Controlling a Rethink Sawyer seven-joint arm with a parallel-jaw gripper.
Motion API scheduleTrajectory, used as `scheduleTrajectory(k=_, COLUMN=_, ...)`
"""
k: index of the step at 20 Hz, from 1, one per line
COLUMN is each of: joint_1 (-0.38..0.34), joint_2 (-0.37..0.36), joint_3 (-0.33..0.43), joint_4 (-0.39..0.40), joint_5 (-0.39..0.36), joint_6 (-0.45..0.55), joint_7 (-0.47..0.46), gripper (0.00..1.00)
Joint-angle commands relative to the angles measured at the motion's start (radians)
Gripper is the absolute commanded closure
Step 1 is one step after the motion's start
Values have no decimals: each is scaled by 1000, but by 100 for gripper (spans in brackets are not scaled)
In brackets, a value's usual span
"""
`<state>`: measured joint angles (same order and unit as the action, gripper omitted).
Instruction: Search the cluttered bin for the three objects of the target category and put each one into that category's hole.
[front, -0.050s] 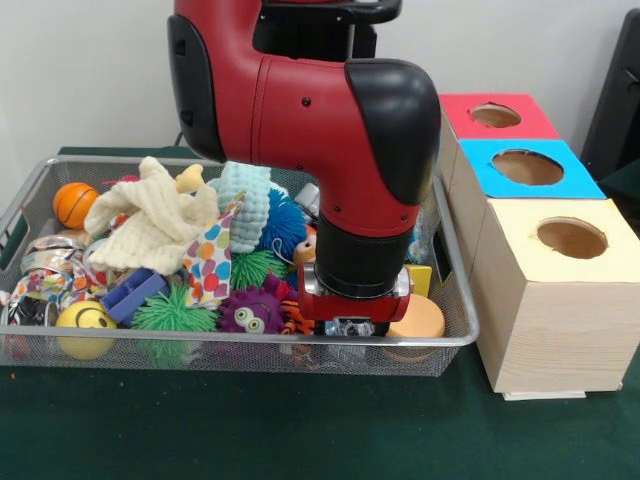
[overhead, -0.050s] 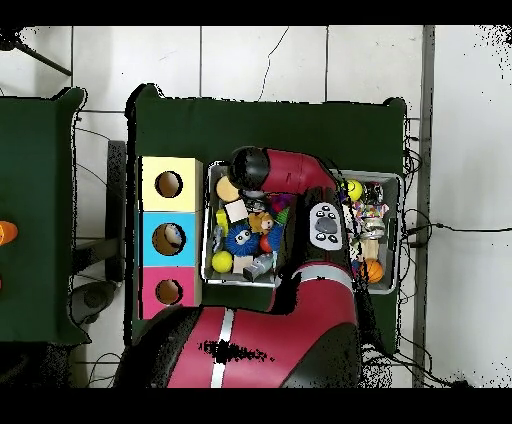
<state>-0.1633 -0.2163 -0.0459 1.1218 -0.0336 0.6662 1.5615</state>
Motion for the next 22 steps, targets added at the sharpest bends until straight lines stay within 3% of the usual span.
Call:
scheduleTrajectory(k=1, joint_1=-26, joint_2=69, joint_3=92, joint_4=93, joint_5=-7, joint_6=-82, joint_7=104, gripper=0)
scheduleTrajectory(k=5, joint_1=-16, joint_2=54, joint_3=80, joint_4=92, joint_5=-6, joint_6=-45, joint_7=105, gripper=0)
scheduleTrajectory(k=12, joint_1=-18, joint_2=55, joint_3=82, joint_4=89, joint_5=-14, joint_6=-64, joint_7=98, gripper=0)
scheduleTrajectory(k=13, joint_1=-19, joint_2=54, joint_3=82, joint_4=90, joint_5=-13, joint_6=-64, joint_7=99, gripper=100)
scheduleTrajectory(k=22, joint_1=-22, joint_2=59, joint_3=89, joint_4=86, joint_5=-22, joint_6=-66, joint_7=77, gripper=100)
